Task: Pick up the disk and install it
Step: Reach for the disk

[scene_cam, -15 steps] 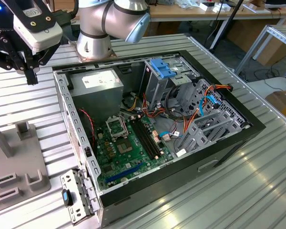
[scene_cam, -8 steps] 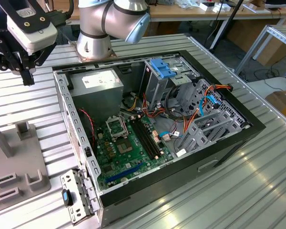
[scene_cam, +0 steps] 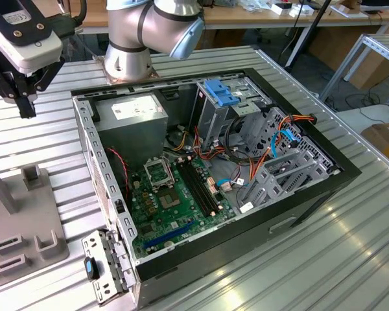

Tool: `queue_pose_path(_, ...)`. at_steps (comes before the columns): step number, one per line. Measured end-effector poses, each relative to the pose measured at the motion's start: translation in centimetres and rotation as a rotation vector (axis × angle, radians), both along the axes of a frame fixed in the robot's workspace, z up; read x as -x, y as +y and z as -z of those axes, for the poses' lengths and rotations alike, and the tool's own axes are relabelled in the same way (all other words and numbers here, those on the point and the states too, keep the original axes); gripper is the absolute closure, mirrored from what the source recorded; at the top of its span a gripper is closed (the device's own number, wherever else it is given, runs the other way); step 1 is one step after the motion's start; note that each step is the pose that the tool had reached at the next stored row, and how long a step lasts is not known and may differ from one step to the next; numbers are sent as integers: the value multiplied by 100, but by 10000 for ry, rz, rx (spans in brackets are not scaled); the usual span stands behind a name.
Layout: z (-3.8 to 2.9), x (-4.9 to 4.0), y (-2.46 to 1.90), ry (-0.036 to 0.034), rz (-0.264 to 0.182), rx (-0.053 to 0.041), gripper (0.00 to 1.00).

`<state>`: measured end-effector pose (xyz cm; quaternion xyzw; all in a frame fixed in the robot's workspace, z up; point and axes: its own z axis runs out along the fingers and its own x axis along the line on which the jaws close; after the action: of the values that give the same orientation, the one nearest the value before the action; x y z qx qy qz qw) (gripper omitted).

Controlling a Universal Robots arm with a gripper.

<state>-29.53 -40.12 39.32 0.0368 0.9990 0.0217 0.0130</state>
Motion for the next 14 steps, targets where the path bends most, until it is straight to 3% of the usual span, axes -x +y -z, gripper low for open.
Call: queue_pose_path(14, 0, 35, 0, 0, 3, 0, 89)
